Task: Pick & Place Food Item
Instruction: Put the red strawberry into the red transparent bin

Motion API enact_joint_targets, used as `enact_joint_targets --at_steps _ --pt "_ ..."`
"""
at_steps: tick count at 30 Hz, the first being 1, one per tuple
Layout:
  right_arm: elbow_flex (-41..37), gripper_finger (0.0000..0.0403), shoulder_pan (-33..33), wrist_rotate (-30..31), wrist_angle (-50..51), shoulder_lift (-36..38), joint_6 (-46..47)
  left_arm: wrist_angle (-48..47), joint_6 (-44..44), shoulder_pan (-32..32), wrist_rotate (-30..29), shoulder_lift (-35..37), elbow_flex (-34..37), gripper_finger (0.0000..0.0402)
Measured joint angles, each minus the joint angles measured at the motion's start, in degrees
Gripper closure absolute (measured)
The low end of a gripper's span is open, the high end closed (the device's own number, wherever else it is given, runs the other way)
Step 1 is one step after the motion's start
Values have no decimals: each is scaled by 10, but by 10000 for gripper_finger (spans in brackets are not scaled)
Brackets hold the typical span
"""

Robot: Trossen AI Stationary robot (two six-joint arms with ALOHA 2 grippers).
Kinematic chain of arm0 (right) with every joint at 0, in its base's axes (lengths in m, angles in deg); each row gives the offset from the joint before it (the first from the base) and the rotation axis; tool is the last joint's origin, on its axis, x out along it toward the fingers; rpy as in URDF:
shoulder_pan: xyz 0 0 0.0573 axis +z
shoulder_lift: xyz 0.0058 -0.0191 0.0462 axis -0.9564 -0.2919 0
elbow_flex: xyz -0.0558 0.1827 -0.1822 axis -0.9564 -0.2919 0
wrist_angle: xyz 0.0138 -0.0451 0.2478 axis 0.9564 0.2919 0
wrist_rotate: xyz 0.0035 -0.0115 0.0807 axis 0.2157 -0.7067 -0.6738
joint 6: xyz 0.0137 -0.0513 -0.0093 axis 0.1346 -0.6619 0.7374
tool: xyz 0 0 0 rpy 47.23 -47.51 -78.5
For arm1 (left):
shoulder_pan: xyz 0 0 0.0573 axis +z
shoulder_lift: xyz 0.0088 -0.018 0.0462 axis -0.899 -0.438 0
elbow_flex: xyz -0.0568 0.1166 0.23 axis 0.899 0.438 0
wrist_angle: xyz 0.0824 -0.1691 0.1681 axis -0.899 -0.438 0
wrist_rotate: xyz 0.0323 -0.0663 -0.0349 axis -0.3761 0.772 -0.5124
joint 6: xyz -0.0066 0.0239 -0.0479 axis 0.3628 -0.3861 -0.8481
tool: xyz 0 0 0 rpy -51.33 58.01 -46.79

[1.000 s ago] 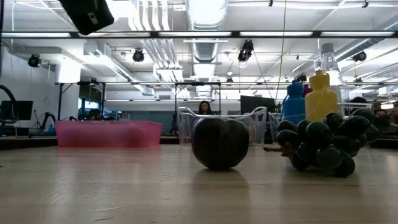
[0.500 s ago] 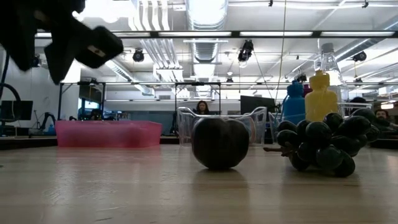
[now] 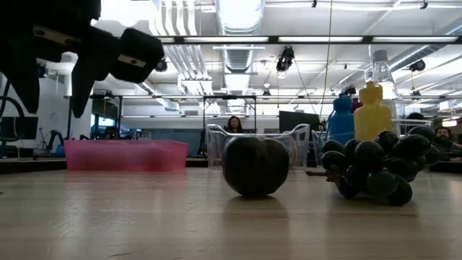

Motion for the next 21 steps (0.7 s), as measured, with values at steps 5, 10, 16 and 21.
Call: enact_joint_targets --at_steps 5,10,16,21 --pt "-28 179 0 -5 -3 17 0 32 19 -17 9 -1 0 275" --pt "-50 179 -1 -5 -27 36 0 47 19 -46 14 -3 0 276" --pt "-52 179 0 -4 -33 43 0 71 19 -54 14 -3 17 276" --pt "-51 179 0 -5 -59 42 -8 135 12 -54 14 -3 54 276"
